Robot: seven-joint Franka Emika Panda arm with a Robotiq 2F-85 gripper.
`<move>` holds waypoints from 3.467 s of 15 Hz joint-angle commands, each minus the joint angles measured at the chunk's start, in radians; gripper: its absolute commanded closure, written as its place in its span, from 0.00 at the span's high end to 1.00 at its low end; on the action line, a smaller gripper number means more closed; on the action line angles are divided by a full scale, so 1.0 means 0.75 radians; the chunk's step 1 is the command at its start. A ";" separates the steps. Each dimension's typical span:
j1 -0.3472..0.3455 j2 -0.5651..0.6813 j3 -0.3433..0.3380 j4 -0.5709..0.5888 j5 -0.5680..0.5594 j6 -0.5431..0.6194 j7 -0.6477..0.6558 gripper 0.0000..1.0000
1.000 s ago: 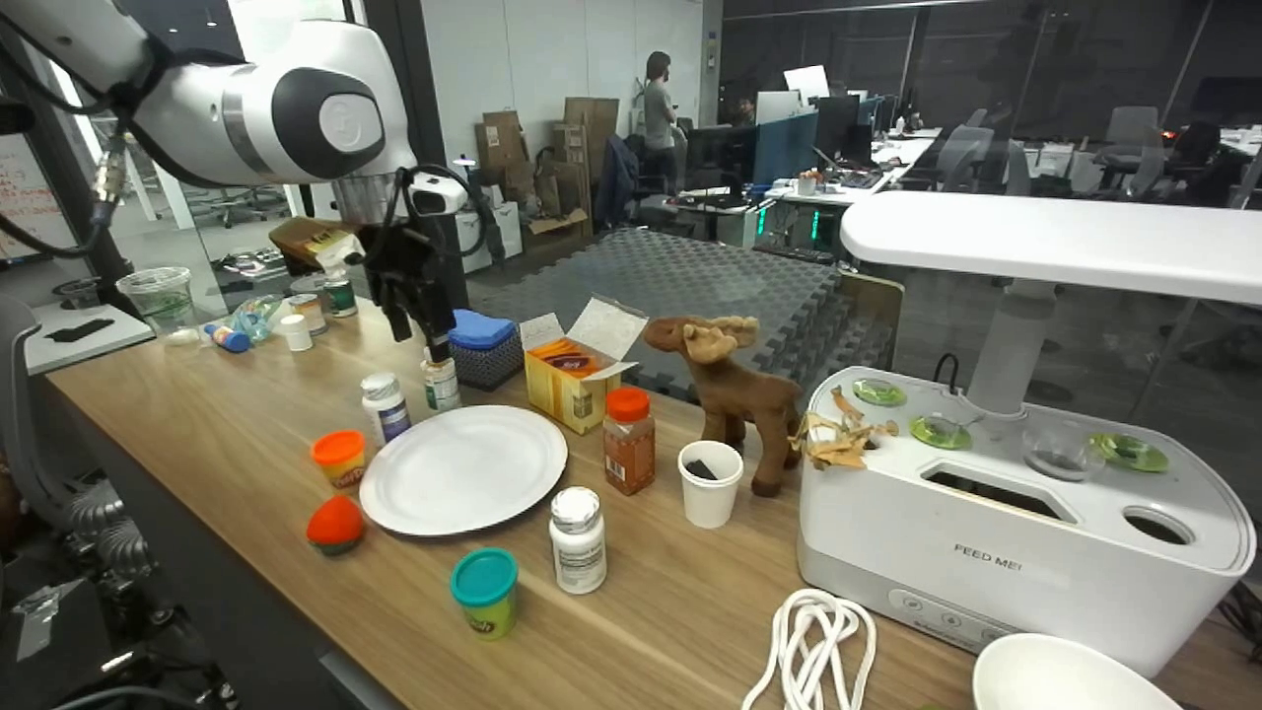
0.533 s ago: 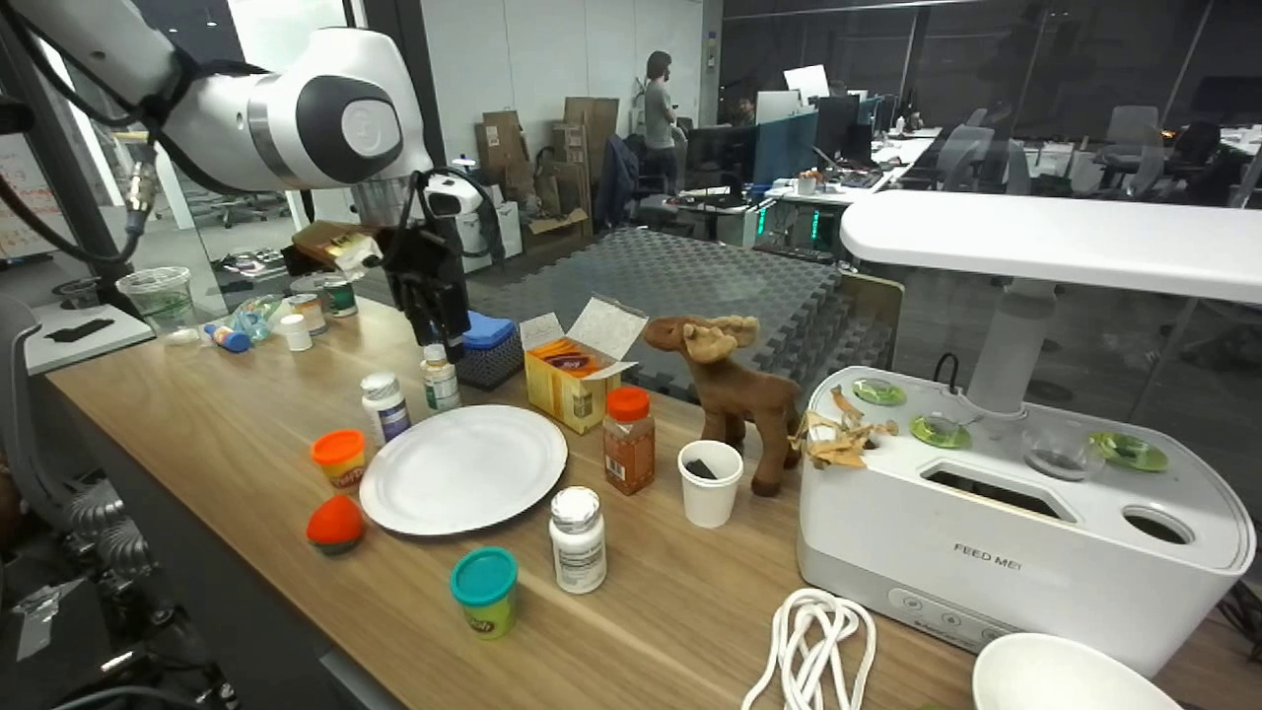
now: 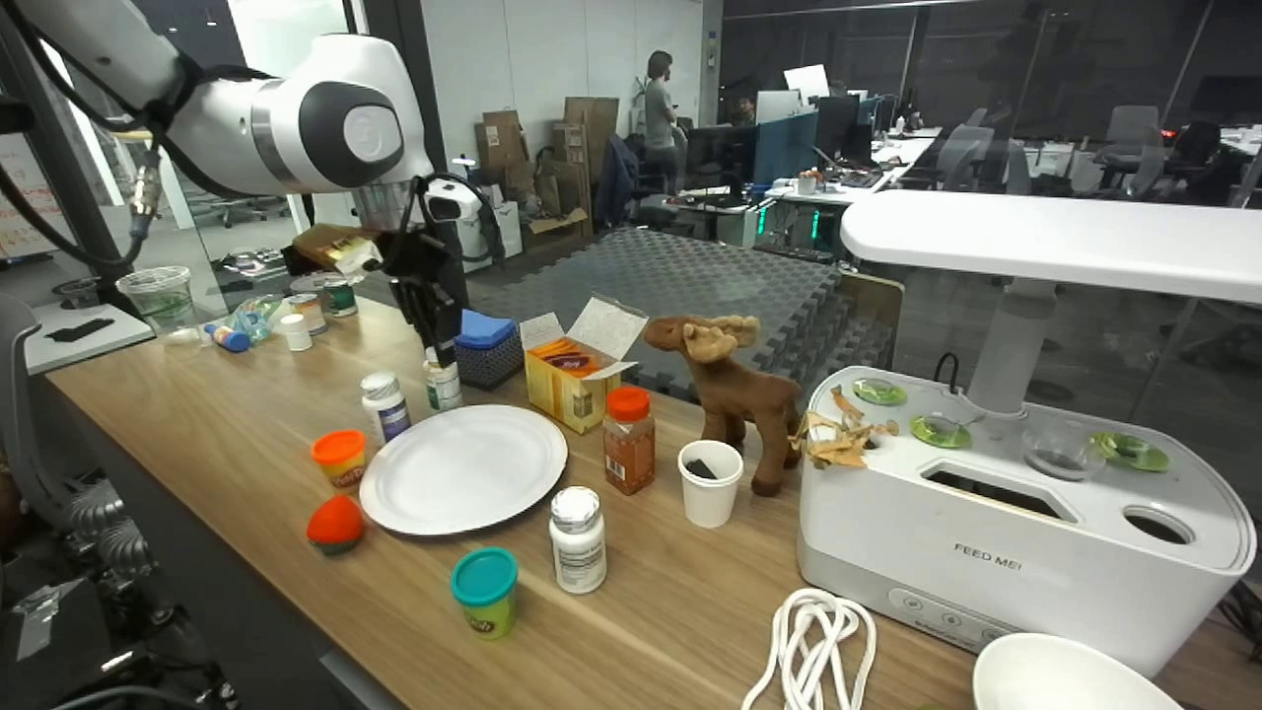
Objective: Place the containers and orange plush toy on the white plate
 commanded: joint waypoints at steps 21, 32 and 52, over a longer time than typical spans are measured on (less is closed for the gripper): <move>-0.036 -0.095 -0.110 0.119 -0.045 -0.299 -0.001 0.13; -0.113 -0.107 -0.123 -0.077 -0.016 -0.145 0.011 0.13; -0.087 -0.120 -0.170 -0.157 -0.060 0.089 0.179 0.86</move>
